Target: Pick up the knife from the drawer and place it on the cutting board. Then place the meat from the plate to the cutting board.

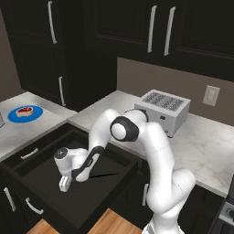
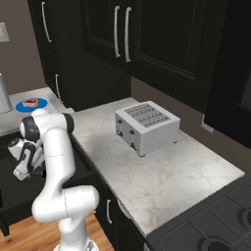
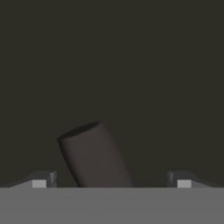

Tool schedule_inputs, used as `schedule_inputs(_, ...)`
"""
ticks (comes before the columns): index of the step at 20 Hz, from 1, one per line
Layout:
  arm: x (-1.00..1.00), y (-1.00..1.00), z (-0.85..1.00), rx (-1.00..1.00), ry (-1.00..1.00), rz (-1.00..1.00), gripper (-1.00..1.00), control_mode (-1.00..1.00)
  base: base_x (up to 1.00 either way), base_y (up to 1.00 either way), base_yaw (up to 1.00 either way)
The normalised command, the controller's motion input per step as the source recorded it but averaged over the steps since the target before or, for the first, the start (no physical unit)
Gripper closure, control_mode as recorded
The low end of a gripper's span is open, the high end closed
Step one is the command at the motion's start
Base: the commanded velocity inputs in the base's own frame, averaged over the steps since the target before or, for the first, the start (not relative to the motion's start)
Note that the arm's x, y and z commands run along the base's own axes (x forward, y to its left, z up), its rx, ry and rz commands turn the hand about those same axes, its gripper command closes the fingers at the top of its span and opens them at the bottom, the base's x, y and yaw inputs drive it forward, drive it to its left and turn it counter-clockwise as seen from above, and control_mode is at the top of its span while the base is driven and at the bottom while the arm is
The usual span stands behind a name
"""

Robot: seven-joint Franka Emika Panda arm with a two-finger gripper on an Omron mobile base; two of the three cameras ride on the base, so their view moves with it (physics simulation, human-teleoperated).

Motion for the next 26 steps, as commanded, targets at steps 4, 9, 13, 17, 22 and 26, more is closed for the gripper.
schedule_inputs(4,0.0,0.0,-0.18,-0.03,0.0,0.0,-1.0,-1.0,0.0,0.0,0.0)
schedule_inputs(9,0.0,0.0,-0.18,-0.03,0.0,0.0,-1.0,-1.0,0.0,0.0,0.0)
schedule_inputs(13,0.0,0.0,-0.16,-0.02,0.0,0.0,1.0,-1.0,0.0,0.0,0.0)
schedule_inputs(17,0.0,0.0,0.0,0.0,0.0,0.0,1.0,-1.0,0.0,0.0,0.0)
schedule_inputs(22,0.0,0.0,0.0,0.0,0.0,0.0,1.0,-1.0,0.0,0.0,0.0)
schedule_inputs(26,-0.03,0.0,0.73,0.01,-0.05,0.0,1.0,-1.0,0.0,0.0,0.0)
